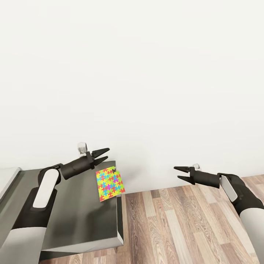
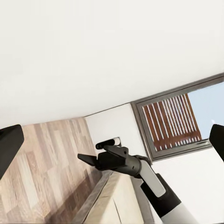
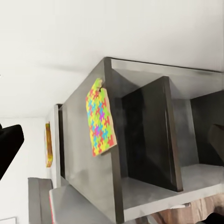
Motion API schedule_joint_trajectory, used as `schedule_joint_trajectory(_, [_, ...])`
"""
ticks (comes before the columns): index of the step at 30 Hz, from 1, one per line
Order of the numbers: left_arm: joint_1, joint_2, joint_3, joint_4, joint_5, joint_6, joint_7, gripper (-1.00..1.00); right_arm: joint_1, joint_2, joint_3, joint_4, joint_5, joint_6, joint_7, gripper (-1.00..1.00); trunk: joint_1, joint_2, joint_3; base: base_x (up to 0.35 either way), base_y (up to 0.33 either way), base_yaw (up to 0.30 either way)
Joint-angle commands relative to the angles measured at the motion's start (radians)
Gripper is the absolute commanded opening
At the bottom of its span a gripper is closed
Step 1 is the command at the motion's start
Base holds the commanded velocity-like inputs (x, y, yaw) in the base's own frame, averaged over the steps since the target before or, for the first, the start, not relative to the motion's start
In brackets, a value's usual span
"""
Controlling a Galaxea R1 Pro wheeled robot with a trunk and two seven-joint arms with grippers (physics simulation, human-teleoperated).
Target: Put all the toys in the child's room - the three board games (two on the bed and one on the table), the two jigsaw puzzles on the table, and the tennis ball on the table - inside the toy box on the table in the child's room.
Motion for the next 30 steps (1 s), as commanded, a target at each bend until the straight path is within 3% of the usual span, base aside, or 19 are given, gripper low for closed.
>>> schedule_joint_trajectory(1, [-0.001,0.000,0.001,0.000,-0.006,0.005,-0.007,1.00,-0.001,0.000,-0.001,0.000,0.003,0.003,0.004,1.00,0.000,-0.001,-0.001,0.000,0.000,0.000])
schedule_joint_trajectory(5, [-0.001,-0.001,0.001,0.000,-0.006,0.005,0.001,1.00,-0.001,-0.012,-0.003,0.004,0.003,0.003,0.002,1.00,0.000,-0.001,-0.001,0.000,0.000,0.000])
schedule_joint_trajectory(17, [-0.002,-0.002,0.000,0.002,-0.005,0.005,0.009,1.00,-0.001,-0.029,-0.004,0.012,0.003,0.003,-0.018,1.00,0.046,-0.085,-0.038,0.000,0.000,0.017])
schedule_joint_trajectory(30, [-0.002,-0.002,0.001,0.004,-0.005,0.005,0.012,1.00,-0.001,-0.033,-0.004,0.017,0.003,0.003,-0.027,1.00,0.096,-0.176,-0.074,0.000,0.000,0.175])
